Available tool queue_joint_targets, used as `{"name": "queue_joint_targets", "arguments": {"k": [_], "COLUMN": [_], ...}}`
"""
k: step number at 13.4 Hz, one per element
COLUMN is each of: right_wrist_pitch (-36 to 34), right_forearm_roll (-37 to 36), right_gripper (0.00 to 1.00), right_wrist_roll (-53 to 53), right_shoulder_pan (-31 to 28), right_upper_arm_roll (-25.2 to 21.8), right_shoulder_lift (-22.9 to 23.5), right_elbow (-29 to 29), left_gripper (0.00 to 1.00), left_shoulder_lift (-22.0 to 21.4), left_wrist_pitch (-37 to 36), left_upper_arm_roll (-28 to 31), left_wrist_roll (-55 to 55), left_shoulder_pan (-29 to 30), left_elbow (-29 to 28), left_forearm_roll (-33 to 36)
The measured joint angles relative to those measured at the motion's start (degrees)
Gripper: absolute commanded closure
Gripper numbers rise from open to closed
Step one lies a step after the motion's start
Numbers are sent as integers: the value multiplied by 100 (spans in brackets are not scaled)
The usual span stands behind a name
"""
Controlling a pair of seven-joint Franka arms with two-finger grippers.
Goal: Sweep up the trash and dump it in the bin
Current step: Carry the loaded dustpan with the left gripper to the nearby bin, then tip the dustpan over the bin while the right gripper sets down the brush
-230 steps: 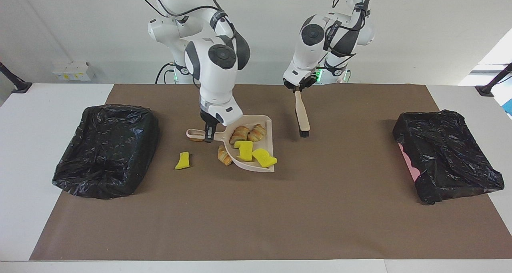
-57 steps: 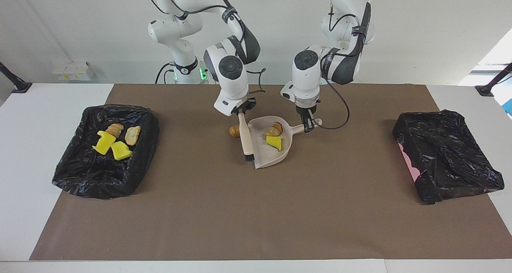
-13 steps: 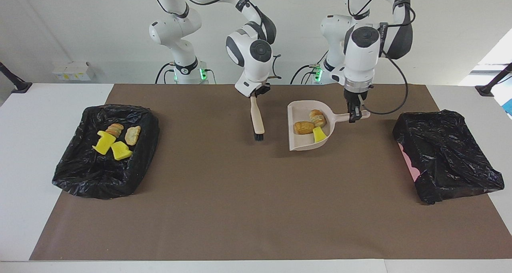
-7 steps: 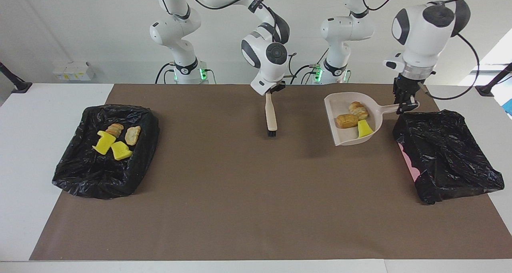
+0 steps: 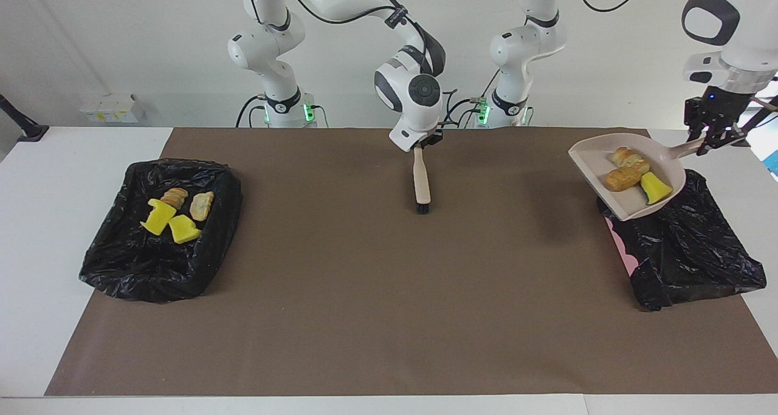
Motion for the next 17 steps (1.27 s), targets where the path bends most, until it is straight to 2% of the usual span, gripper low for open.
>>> {"name": "queue_joint_targets", "arguments": {"k": [4, 8, 10, 12, 15, 17], "right_wrist_pitch": [-448, -982, -1245, -1427, -1510, -1512], "right_forearm_roll": [-60, -121, -221, -638, -1238, -1354], "right_gripper": [0, 0, 0, 0, 0, 0], "right_wrist_roll": [0, 0, -1, -22, -390, -923], "right_shoulder_pan": [-19, -545, -873, -1135, -1465, -1842], "right_upper_arm_roll": [-60, -106, -120, -123, -124, -130], "right_shoulder_lift": [-140, -765, -1047, -1159, -1182, -1263], "right_elbow": [257, 478, 526, 607, 813, 905], "left_gripper": [100, 100, 100, 100, 100, 100], "left_shoulder_lift": [346, 674, 726, 729, 729, 729], "left_wrist_pitch": [686, 1150, 1164, 1192, 1198, 1198], "left_upper_arm_roll": [25, 78, 40, 2, 1, -9], "left_wrist_roll": [-1, -107, -476, -715, -976, -1062], "left_shoulder_pan": [417, 583, 561, 538, 508, 486], "left_elbow": [225, 281, 281, 288, 309, 323], "left_forearm_roll": [947, 2048, 2684, 3418, 4012, 4339]}}
